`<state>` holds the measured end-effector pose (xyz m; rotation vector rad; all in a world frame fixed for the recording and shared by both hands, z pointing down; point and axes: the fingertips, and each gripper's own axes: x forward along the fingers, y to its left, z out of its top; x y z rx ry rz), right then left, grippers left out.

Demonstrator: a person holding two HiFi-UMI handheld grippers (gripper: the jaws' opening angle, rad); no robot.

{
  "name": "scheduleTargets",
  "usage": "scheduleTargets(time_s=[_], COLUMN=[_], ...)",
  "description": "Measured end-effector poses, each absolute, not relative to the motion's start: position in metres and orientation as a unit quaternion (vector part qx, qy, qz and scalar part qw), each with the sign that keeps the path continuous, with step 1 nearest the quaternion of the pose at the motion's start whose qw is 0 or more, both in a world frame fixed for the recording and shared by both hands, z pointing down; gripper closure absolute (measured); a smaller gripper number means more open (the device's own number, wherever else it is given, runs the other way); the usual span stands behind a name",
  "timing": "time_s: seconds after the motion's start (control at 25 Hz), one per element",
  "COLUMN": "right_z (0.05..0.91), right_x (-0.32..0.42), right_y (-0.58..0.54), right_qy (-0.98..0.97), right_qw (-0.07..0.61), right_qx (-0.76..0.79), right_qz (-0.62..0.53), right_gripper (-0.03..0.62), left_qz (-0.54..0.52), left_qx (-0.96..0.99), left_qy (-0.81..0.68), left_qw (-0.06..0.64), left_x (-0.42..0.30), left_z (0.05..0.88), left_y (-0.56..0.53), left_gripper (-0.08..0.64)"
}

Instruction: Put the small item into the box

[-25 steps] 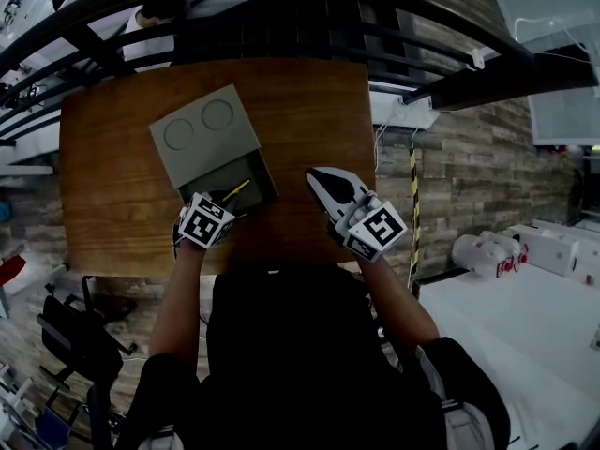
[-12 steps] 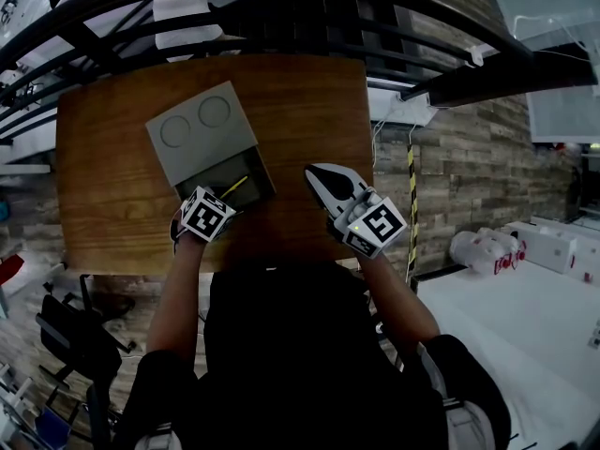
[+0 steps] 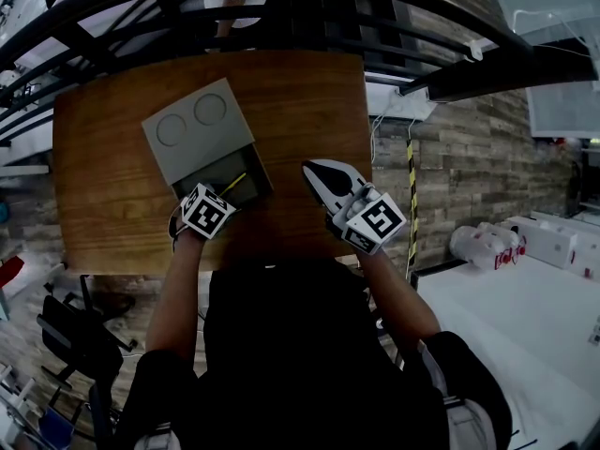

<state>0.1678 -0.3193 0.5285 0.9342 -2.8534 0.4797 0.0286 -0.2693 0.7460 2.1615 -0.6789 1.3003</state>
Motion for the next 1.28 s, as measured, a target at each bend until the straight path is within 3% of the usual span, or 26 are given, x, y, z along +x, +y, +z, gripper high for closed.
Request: scheduleTargets(time_s=[0.48,0.8,1.28], right_z=[0.531,0.529,0.53], right_x=[0.168,0.164,0.161], right_y=[-0.321,-0.32,-0.315], right_qy=[-0.936,-0.936,-0.935], right_qw=[0.054,0.05,0.052], right_qx=[0.311,0.309,0.314], right_qz=[0.159,0.159,0.157], right_gripper=[0.581,0.581,0.581], left_qz=[0.48,0.473,0.438], left_qx=[0.798,0.799,0.807], left_qy=[-0.251,-0.261,-0.291], left_qw=[0.264,0.263,0.269], left_x=[0.027,0.023,0.014], left_z=[0.748,0.746,0.736], left_y=[-0.271,-0.274,-0.278], left_gripper=[0.486,0.419,0.445])
